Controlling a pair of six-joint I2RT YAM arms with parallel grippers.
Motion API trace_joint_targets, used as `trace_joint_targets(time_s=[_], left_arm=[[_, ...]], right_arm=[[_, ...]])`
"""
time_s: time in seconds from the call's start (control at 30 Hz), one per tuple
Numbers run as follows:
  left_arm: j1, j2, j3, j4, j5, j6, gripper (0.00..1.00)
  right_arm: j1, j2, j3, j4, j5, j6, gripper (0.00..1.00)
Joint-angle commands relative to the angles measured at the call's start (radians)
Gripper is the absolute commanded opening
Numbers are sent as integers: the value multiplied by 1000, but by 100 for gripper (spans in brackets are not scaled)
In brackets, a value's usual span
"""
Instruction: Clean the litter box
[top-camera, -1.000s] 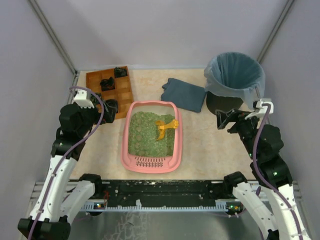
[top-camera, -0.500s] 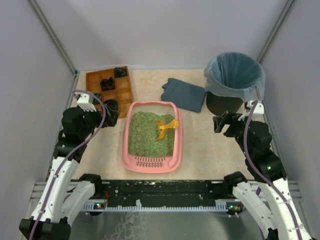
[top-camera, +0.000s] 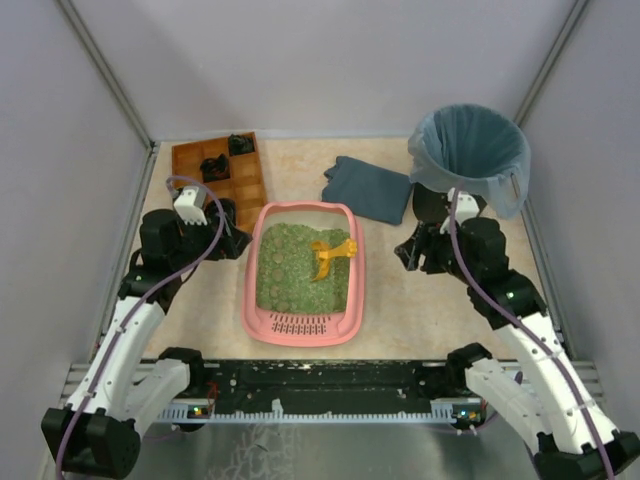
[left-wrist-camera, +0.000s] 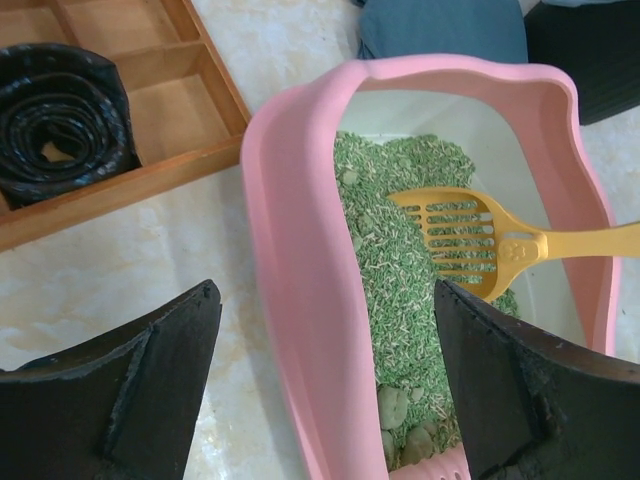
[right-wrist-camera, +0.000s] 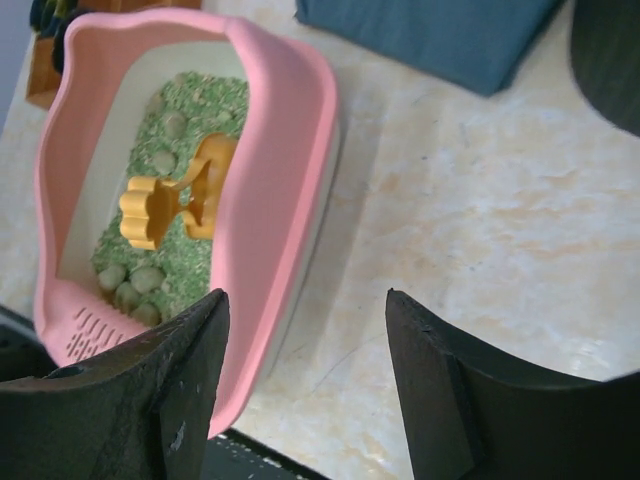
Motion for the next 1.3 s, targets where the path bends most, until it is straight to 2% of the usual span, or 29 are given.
trace_joint_targets(time_s=[0.0,0.13,0.33,0.53,0.8,0.93,1.03,1.17,1.27], left_arm=[[-6,9,-29,10,60,-7,91],[-6,12,-33,-11,53,32,90],[-6,-10,-43,-18,65,63,92],[-6,-44,-63,4,40,59,95],[-6,-69,-87,73,96,42,93],[-6,-111,-126,185,106,66,93],[-7,-139,-149,299,123,63,96],[-15,-143,-179,467,242,75,94],[-25,-123,-177,551,415,183,85]], right_arm=[[80,69,30,132,-77,57,63],[214,163,55,227,13,98,63],[287,290,79,376,16,171,62],[372,383,111,407,72,195,62],[430,496,186,291,198,197,37],[453,518,234,246,233,181,26],[460,536,280,210,235,165,14],[460,550,362,140,246,130,5],[460,551,430,70,248,98,1]])
